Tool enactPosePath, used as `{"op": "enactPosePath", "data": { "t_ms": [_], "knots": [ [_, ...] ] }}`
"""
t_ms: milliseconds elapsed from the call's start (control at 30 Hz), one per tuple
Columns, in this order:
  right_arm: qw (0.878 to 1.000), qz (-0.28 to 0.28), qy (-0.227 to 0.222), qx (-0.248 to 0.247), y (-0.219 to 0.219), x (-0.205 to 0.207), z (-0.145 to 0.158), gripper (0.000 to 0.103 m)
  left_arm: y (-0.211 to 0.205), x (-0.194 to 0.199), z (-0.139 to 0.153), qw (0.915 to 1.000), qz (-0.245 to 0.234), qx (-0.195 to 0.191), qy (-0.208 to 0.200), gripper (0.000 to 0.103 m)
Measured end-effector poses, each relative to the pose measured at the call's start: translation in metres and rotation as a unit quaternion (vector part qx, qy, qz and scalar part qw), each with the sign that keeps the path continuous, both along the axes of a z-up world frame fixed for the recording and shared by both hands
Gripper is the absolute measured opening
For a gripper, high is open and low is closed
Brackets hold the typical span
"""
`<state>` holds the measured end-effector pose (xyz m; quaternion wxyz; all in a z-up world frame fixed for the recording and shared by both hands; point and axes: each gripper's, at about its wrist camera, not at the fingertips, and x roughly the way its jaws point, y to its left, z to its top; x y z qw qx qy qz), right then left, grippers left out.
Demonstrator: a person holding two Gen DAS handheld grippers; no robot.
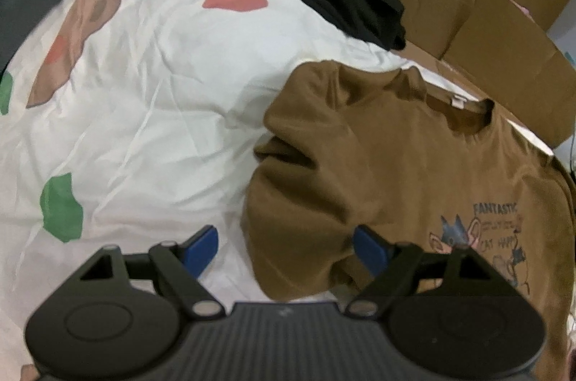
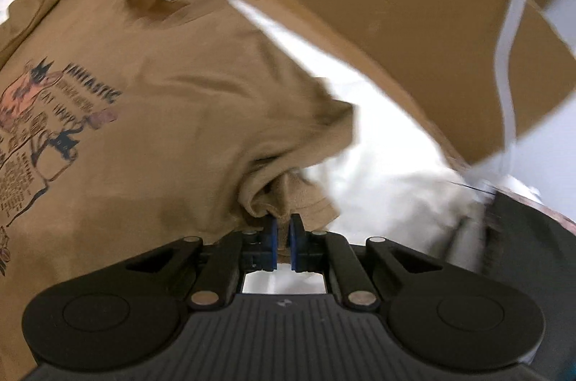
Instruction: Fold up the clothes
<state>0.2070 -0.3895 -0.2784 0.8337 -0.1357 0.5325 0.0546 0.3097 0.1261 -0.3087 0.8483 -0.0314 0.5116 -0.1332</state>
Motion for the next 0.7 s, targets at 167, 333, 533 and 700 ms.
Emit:
{"op": "enactPosePath", "data": {
  "t_ms": [167,333,533,700],
  "knots": [
    [0.997,-0.069,-0.013,-0.036,-0.040,0.000,0.021,0.007,-0.005,-0.001,0.006,1.0000,-0.003,0.006,-0.003,0.084],
    [0.994,-0.104,-0.019,-0.008,-0.061,0.004,0.028,0.013,-0.007,0.001,0.004,0.9999,-0.002,0.012,0.000,0.084],
    [0.996,-0.083,-0.013,-0.017,-0.055,0.011,0.018,0.014,-0.012,0.007,0.001,0.9998,-0.005,0.020,0.001,0.084],
    [0.996,-0.072,-0.031,-0.033,-0.057,0.021,0.021,0.004,-0.010,0.009,-0.003,0.9997,-0.004,0.024,0.000,0.084]
  ]
}}
